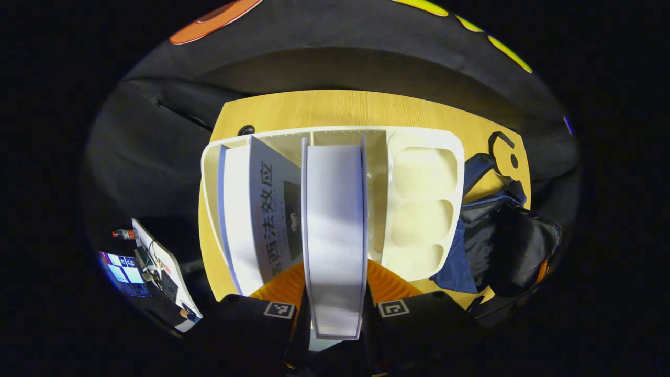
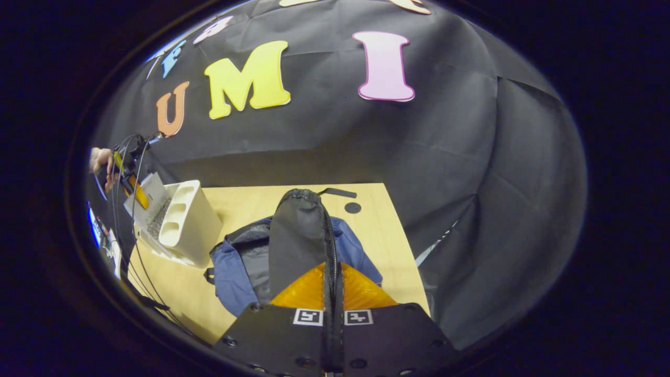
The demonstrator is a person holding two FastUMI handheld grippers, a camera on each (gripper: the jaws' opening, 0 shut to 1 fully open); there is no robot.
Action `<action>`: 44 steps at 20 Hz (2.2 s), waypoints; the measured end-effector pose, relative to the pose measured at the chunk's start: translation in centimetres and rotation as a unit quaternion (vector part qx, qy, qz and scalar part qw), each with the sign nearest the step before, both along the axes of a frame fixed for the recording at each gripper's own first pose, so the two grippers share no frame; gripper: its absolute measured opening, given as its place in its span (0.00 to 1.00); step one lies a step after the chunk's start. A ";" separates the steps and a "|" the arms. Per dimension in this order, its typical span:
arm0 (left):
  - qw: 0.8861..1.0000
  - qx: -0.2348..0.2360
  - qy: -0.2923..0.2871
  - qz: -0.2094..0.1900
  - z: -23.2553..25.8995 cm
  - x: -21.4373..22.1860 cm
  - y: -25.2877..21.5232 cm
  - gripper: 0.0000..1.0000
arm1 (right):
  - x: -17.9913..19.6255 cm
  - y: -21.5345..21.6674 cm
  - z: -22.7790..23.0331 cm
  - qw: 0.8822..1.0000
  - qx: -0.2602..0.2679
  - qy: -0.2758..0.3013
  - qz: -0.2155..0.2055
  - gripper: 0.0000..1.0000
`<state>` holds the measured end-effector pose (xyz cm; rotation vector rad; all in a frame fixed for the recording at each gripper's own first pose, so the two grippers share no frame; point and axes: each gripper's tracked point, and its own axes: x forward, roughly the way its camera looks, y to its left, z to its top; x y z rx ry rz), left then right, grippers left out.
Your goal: Open the schoolbag, grab two books from the bookshelf and put them into the schoolbag.
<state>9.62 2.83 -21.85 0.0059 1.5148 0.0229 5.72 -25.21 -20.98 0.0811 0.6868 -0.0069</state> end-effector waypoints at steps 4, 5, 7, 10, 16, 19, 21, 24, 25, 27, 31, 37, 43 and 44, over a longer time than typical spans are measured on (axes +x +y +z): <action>0.999 -0.038 -0.018 0.009 4.1 -2.8 -0.3 0.42 | -0.1 0.5 0.0 1.000 -0.006 0.000 0.001 0.00; 0.998 -0.055 -0.024 0.016 5.6 -3.5 -0.7 0.42 | -0.2 0.6 0.0 1.000 -0.010 0.000 0.002 0.00; 0.995 -0.083 -0.045 0.019 8.5 -4.7 -0.5 0.42 | -0.3 0.8 0.2 1.000 -0.019 -0.001 0.005 0.00; 0.991 -0.094 -0.091 0.008 12.7 -5.8 0.9 0.42 | -0.6 1.4 0.5 1.000 -0.027 0.000 0.011 0.00; 0.963 -0.193 -0.184 0.047 17.8 -5.8 -0.6 0.42 | -0.8 2.1 0.8 0.999 -0.031 0.004 0.010 0.00; 0.938 -0.282 -0.186 0.078 17.5 -6.7 -4.4 0.41 | -0.8 2.2 0.8 0.999 -0.034 0.004 0.007 0.00; 0.923 -0.329 -0.184 0.082 16.8 -7.0 -6.9 0.41 | -0.9 2.3 0.8 0.999 -0.040 0.005 0.009 0.00; 0.909 -0.369 -0.186 0.060 15.2 -7.7 -11.1 0.40 | -0.7 2.4 0.8 0.999 -0.053 0.003 0.011 0.00; 0.905 -0.380 -0.186 0.053 14.6 -7.9 -12.5 0.40 | -0.6 2.4 0.6 0.999 -0.051 0.003 0.010 0.00; 0.902 -0.388 -0.185 0.038 12.9 -8.8 -15.3 0.40 | -0.5 2.7 0.6 0.999 -0.044 0.003 0.007 0.00; 0.909 -0.379 -0.172 0.013 8.0 -10.6 -20.7 0.40 | -0.5 2.3 0.7 0.999 -0.046 0.005 0.005 0.00; 0.900 -0.412 -0.135 0.038 1.8 -11.0 -28.0 0.41 | -0.3 1.6 0.5 0.999 -0.047 0.004 0.002 0.00; 0.890 -0.434 -0.118 0.066 -1.7 -10.8 -29.9 0.40 | 0.3 0.7 0.5 0.999 -0.043 0.005 -0.001 0.00; 0.887 -0.441 -0.118 0.069 -2.1 -10.8 -30.1 0.41 | 0.4 0.6 0.7 0.999 -0.043 0.004 -0.001 0.00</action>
